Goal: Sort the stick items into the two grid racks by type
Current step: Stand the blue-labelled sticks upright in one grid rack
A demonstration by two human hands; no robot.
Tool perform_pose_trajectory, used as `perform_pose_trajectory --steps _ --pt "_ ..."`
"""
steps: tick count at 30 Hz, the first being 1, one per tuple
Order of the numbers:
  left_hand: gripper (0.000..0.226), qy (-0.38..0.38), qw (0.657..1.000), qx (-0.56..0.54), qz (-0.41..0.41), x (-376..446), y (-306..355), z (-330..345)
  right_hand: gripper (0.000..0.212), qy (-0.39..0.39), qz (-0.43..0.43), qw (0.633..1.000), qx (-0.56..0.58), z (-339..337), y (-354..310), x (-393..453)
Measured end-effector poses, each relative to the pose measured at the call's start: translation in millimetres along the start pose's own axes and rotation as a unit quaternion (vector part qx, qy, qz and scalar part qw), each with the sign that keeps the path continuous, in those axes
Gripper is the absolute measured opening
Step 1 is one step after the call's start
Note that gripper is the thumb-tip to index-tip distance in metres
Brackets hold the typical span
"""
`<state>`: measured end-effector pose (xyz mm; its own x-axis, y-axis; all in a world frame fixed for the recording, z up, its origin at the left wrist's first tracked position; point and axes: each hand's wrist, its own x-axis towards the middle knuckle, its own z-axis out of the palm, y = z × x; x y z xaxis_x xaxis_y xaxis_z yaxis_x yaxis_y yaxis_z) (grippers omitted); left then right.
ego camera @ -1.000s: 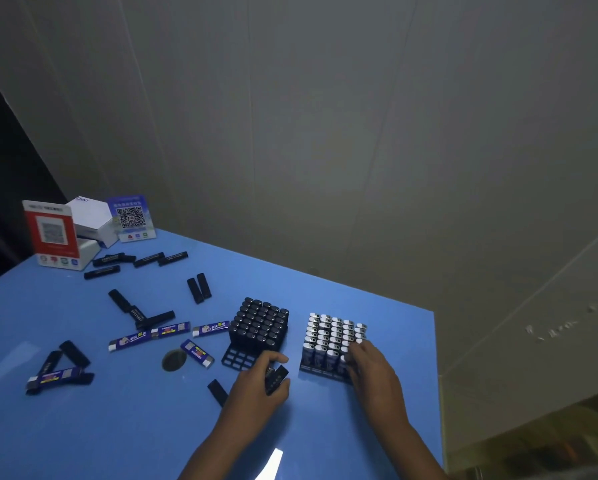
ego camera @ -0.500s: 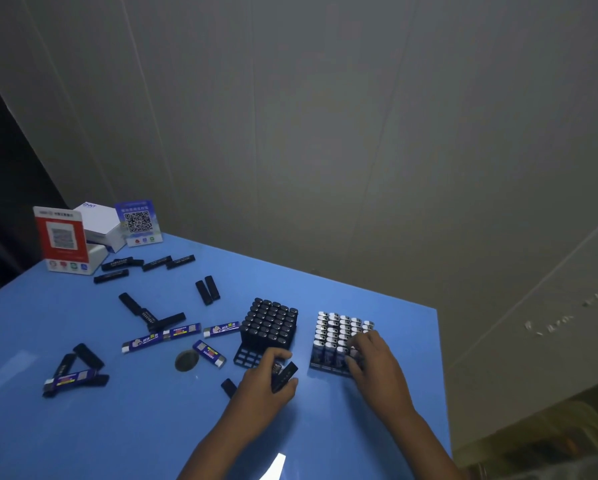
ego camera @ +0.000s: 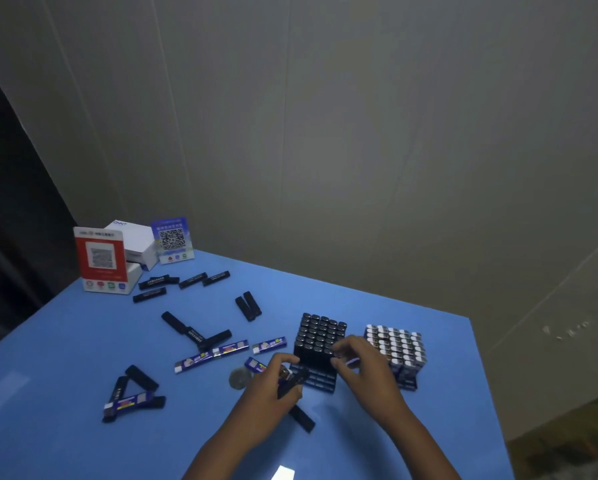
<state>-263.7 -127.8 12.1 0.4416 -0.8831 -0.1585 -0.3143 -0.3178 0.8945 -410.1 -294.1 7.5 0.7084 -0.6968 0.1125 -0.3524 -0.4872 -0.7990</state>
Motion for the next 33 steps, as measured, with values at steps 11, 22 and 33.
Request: perform_pose_trajectory --steps 11,22,33 --pt "0.033 -0.013 1.000 -0.021 0.015 -21.8 -27.0 -70.2 0.012 -0.063 0.022 0.993 0.098 65.4 -68.3 -2.8" --pt "0.035 -0.006 1.000 -0.024 0.001 -30.3 -29.8 -94.3 0.015 -0.126 0.013 0.985 0.122 83.2 -99.3 1.7" --pt "0.040 0.002 1.000 -0.011 -0.018 -16.6 -21.6 -71.5 0.018 -0.105 0.069 0.966 0.225 51.7 -78.6 1.3"
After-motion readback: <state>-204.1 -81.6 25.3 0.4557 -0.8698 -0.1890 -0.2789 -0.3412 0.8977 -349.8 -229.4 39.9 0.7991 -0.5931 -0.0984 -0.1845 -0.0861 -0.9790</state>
